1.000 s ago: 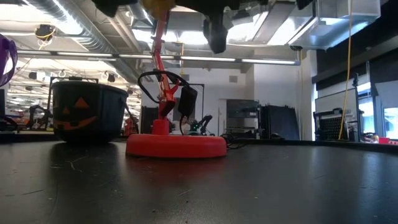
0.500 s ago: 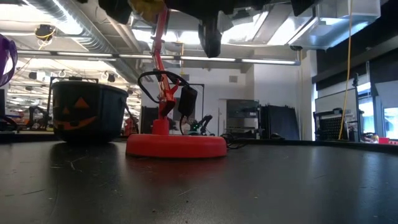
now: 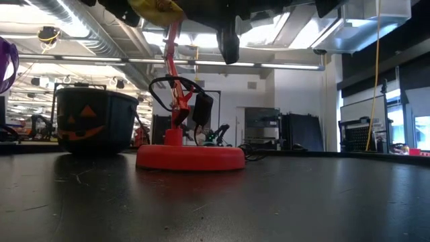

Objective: Organize candy in baskets
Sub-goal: Put the yellow candy into the violet bucket

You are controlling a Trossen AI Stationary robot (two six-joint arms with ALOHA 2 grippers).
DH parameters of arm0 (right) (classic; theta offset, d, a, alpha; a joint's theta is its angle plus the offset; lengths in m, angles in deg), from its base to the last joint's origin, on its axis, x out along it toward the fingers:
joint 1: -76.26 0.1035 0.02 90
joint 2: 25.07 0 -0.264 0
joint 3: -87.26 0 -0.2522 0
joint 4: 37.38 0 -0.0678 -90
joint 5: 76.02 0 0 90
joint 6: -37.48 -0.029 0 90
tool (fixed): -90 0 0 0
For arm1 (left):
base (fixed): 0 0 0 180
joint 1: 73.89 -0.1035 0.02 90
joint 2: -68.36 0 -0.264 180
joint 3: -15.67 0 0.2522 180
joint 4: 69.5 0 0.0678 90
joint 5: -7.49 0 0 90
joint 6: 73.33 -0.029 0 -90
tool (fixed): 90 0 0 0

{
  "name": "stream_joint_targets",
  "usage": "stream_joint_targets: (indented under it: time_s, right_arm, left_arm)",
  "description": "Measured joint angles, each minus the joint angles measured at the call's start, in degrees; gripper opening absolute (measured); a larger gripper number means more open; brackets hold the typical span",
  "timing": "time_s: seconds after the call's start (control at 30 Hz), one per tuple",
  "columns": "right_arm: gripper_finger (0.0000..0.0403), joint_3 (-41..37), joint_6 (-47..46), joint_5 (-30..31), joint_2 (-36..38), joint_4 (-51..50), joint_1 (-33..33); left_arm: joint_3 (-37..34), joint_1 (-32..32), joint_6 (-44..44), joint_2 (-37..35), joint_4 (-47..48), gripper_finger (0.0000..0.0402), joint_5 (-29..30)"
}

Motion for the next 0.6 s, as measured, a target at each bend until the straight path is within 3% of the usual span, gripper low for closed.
stream_joint_targets:
  time_s: [0.2,0.33,0.5,0.6]
  right_arm:
    - [0.0136,0.00,1.10,-1.81,0.21,0.22,-0.07]
    - [0.0183,0.02,1.10,-5.19,1.30,-0.47,-0.44]
    - [0.0205,0.00,1.04,-5.68,5.01,-6.72,-1.53]
    - [0.0206,0.04,0.82,-3.44,7.74,-12.91,-2.23]
  left_arm:
    - [0.00,0.02,2.46,-1.62,5.96,0.0011,-0.90]
    - [0.97,0.06,6.61,-6.41,14.80,0.0008,-2.11]
    - [6.09,1.76,9.69,-13.00,28.47,0.0007,-1.67]
    - [9.15,3.47,10.21,-16.28,31.88,0.0003,-1.11]
